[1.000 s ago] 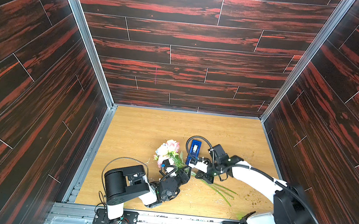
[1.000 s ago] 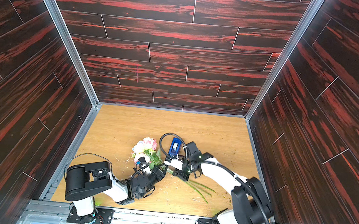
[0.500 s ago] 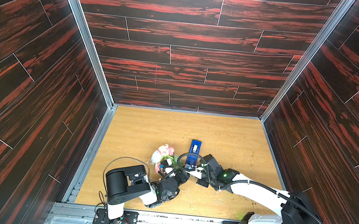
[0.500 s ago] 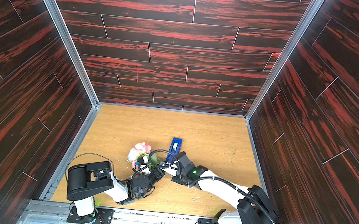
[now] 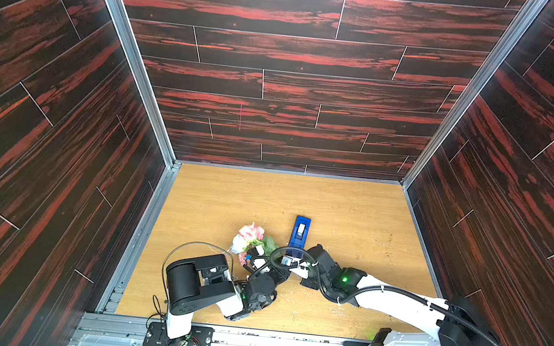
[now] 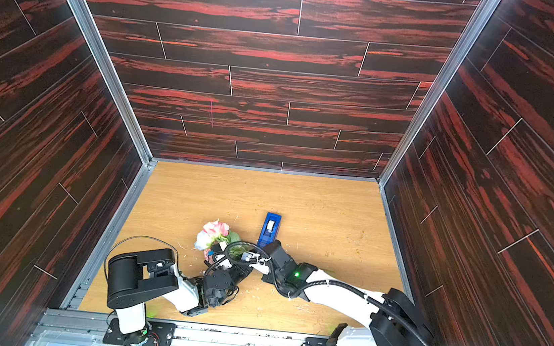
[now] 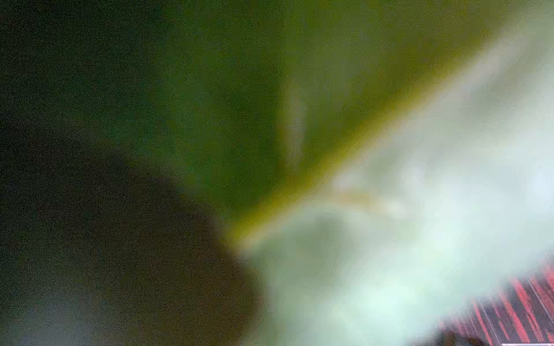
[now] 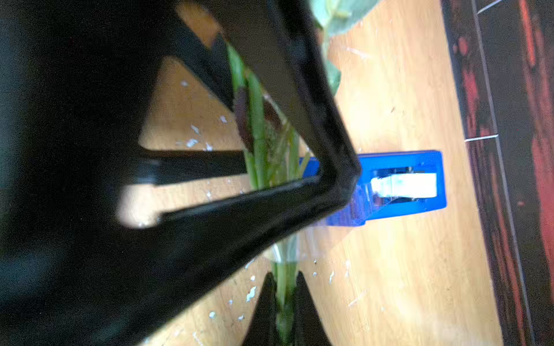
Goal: Wrap bouquets with tape
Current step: Wrap the tape around the bouquet.
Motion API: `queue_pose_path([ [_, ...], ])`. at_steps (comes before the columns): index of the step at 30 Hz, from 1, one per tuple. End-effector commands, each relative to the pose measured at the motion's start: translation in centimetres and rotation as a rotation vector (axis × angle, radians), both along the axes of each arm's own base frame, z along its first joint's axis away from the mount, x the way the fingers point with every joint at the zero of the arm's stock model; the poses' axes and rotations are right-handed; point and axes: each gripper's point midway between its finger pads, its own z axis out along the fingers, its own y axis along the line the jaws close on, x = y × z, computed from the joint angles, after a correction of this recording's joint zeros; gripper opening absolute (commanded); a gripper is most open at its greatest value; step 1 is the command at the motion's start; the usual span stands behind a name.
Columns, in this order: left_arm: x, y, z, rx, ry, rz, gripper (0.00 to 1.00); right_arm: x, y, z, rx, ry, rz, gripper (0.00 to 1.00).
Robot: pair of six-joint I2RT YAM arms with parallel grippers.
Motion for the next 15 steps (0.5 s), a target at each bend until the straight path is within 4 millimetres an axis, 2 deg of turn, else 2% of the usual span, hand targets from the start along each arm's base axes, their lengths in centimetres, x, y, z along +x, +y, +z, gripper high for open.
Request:
queue_pose_path([
  [1,0.7,-0.4,1.1,-0.038,-0.022,0.013,0.41,-1.2,0.6,0.8,0.02,-0.014,0.041,0.0],
  [9,1.0,-0.5,1.1,-0.042,-0.022,0.012,0.35,-2.2,0.2,0.3,-0.002,-0.023,0.039,0.0],
  [13,1.2,-0.3,0.9,-0.048,-0.014,0.024,0.25,-2.7,0.4,0.2,-0.003,-0.024,0.047,0.0],
  [15,1.2,-0.3,0.7,-0.048,-0.009,0.026,0.15,-2.9,0.4,0.1,-0.001,-0.014,0.052,0.0],
])
